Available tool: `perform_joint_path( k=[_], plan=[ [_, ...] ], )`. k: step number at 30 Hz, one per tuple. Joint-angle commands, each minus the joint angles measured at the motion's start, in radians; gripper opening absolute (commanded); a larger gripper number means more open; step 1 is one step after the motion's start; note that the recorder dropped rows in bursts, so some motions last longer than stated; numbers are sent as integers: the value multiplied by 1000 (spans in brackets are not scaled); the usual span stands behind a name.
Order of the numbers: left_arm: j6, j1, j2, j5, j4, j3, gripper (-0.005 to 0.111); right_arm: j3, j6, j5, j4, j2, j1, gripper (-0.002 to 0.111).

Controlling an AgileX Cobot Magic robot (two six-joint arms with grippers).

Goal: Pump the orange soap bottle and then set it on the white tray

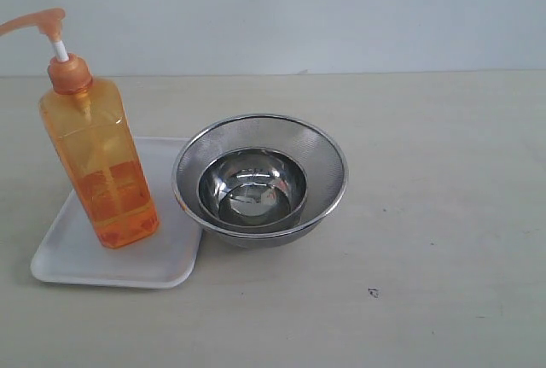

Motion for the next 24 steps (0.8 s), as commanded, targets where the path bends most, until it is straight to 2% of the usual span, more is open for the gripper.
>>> perform_joint_path(
  k=[1,21,24],
  plan=[
    [-6,0,-7,-2,-6,4,5,-1,-10,-1,-9,-4,-6,38],
    [-6,0,-7,-8,-6,4,5,-1,-10,-1,-7,-4,-6,38],
    [-6,0,-7,84,-6,2,5,-1,-10,-1,-11,-4,-6,38]
  ],
)
